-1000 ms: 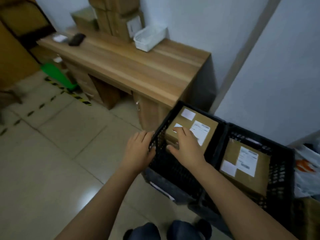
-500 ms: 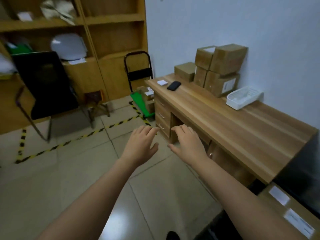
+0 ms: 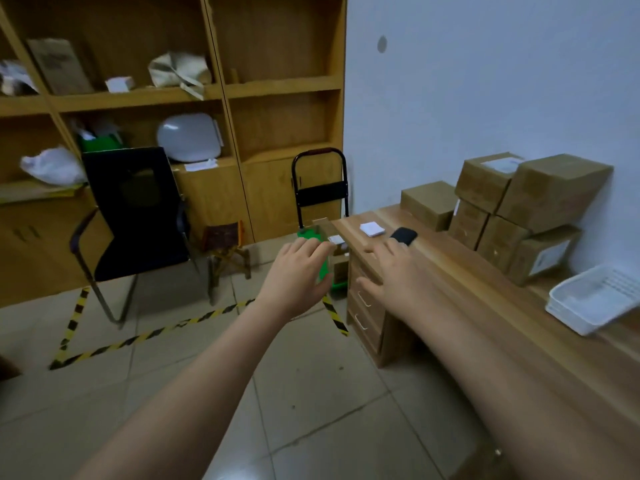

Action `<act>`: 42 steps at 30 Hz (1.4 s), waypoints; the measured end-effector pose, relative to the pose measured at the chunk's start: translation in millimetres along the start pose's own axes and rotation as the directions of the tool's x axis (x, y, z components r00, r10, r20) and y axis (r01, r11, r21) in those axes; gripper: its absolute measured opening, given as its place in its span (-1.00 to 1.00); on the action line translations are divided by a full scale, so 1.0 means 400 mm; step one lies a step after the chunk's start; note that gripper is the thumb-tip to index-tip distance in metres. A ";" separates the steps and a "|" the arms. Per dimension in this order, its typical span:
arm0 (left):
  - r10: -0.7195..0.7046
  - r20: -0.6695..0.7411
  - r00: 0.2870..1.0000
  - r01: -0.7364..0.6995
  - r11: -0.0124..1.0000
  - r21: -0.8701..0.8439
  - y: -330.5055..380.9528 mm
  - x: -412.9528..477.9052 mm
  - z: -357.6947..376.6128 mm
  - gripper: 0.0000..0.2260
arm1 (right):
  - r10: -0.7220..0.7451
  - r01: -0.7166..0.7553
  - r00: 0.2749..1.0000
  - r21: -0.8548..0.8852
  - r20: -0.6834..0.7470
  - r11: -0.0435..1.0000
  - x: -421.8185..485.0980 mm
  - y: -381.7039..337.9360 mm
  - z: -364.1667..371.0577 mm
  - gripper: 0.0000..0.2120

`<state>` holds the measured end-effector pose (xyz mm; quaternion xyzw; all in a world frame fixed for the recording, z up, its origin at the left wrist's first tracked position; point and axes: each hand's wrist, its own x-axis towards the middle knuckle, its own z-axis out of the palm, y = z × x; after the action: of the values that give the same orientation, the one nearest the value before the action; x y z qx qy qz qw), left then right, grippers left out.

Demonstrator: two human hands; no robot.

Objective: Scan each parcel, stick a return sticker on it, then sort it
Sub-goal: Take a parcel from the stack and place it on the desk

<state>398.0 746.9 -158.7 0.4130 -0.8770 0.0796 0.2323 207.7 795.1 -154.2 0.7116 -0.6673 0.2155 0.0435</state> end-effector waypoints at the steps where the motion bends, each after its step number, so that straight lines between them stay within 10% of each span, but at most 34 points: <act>1: 0.007 0.002 1.000 -0.007 1.000 -0.008 -0.016 0.037 0.017 -0.58 | 0.010 -0.010 1.000 -0.010 -0.004 1.000 0.036 0.020 0.010 -0.52; 23: 0.472 -0.034 0.881 -0.462 0.844 -0.272 -0.270 0.916 0.525 -0.63 | 0.494 -0.511 0.859 -0.161 -0.131 0.845 0.641 0.445 0.188 -0.51; 42: 0.531 0.173 0.829 -0.455 0.822 -0.344 -0.316 1.427 1.061 -0.64 | 0.627 -0.627 0.779 -0.072 -0.024 0.776 1.055 0.938 0.478 -0.55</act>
<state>34.7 132.4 -268.4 0.1384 -0.9788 -0.0461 0.1435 -101.1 295.7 -257.7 0.4471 -0.8737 0.1918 -0.0039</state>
